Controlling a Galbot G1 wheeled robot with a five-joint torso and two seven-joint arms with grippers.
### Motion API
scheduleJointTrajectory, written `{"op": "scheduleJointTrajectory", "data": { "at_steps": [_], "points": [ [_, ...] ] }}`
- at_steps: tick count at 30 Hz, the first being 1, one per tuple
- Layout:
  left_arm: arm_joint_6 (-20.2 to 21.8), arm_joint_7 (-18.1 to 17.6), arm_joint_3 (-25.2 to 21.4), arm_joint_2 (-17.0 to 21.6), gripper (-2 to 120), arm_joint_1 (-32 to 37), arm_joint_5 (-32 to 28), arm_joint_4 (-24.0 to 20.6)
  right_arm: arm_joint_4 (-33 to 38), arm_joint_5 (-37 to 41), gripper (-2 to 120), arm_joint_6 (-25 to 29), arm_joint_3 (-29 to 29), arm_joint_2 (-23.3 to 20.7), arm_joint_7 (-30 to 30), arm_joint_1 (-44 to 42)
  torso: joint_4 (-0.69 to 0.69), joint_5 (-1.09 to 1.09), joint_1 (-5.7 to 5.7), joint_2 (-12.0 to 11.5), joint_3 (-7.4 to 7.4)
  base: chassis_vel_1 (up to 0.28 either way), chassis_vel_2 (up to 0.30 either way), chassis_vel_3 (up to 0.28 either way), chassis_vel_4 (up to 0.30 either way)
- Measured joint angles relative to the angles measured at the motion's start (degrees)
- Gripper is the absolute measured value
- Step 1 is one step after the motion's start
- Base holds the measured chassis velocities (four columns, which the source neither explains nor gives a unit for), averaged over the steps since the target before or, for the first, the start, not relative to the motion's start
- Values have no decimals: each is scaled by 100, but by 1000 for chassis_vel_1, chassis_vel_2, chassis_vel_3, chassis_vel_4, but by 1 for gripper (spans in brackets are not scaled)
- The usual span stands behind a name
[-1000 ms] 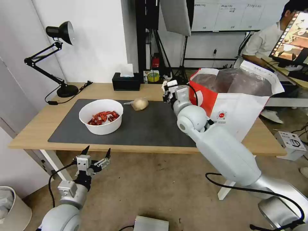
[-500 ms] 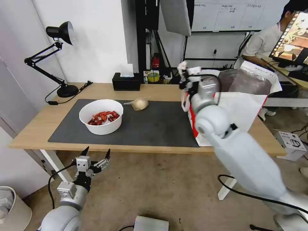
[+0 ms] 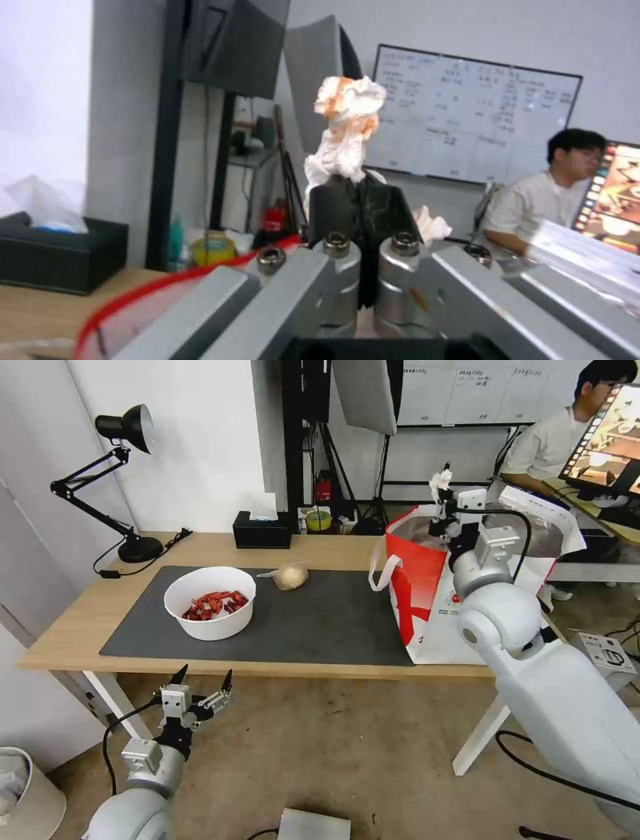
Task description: Pick up the trash from the table and place it into the takeout bag.
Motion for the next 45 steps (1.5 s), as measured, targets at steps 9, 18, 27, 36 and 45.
{"op": "scheduleJointTrajectory", "data": {
  "at_steps": [9, 18, 27, 36, 45],
  "points": [
    [4, -9, 52, 16, 100, -36, 7, -5, -57, 149, 3, -137, 261, -151, 105, -225, 0, -1, 0, 0, 0, 0, 0, 0, 0],
    [12, -16, 35, 51, 100, -30, -3, -22, -61, 201, 36, -165, 286, -120, 128, -226, 0, -2, 0, -1, 0, 0, 0, 0, 0],
    [12, -16, 27, 67, 100, -48, -20, -22, -92, 182, 68, -217, 263, -126, 100, -208, 0, -1, 0, -1, 0, 0, 0, 0, 0],
    [15, -16, 60, 54, 100, -63, -20, -2, -61, 191, 98, -191, 231, -110, -54, -245, 0, -1, 0, -1, 0, 0, 0, 0, 0],
    [15, -17, 20, 26, 100, -37, -13, 0, 0, 573, 100, 682, -40, 39, -758, -239, 1, -2, 0, -1, 0, 0, 0, 0, 0]
  ]
}}
